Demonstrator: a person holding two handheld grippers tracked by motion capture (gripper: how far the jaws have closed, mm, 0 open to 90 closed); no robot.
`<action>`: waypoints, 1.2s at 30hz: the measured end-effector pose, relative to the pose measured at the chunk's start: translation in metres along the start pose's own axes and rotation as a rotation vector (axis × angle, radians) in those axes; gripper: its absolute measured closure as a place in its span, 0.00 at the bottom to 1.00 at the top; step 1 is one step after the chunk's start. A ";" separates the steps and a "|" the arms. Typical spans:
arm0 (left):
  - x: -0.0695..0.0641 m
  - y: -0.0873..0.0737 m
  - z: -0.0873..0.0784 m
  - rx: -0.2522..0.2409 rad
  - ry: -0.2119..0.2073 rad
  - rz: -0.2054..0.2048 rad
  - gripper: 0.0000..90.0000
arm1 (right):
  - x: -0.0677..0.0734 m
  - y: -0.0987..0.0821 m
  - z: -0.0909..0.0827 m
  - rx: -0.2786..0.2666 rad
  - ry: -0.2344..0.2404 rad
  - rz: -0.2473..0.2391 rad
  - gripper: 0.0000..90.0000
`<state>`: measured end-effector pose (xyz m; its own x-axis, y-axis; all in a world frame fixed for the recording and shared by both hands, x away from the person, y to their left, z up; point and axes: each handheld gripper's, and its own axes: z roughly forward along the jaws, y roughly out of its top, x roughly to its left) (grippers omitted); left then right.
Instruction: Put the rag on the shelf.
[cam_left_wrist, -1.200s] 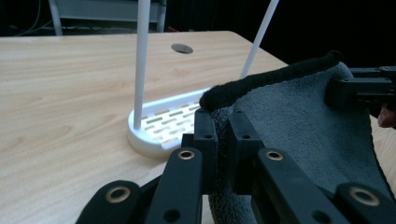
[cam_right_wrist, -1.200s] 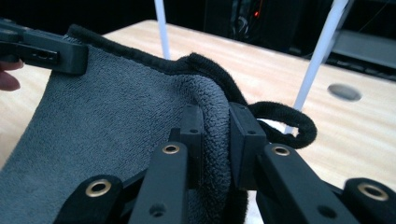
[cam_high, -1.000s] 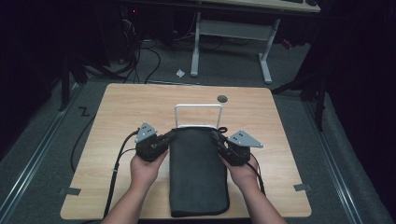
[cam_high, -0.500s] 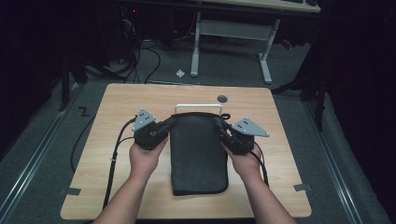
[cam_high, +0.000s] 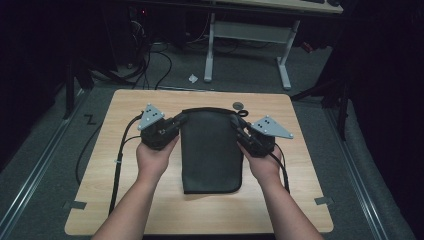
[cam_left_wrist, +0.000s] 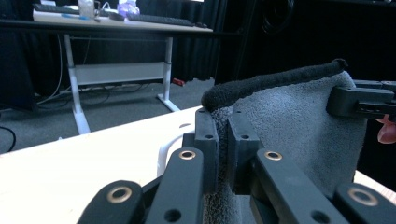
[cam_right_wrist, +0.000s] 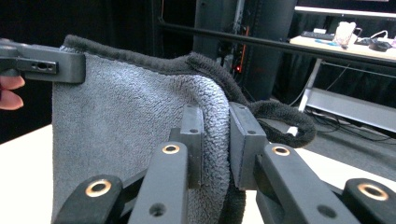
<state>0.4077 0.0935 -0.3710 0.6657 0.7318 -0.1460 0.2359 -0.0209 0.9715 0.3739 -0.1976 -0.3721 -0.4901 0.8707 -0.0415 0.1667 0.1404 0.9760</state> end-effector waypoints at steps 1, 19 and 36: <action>0.000 0.002 0.000 -0.005 0.000 0.002 0.94 | -0.001 0.002 0.000 -0.006 0.001 0.006 0.87; 0.002 0.042 0.005 -0.063 0.010 0.054 0.94 | -0.007 0.035 0.002 -0.077 -0.019 -0.014 0.87; 0.020 0.062 0.024 -0.067 0.030 0.086 0.94 | -0.016 0.049 0.019 -0.083 -0.025 -0.026 0.87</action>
<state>0.4528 0.0900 -0.3185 0.6599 0.7492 -0.0568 0.1302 -0.0396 0.9907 0.4061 -0.1962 -0.3276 -0.4716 0.8789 -0.0717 0.0818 0.1245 0.9888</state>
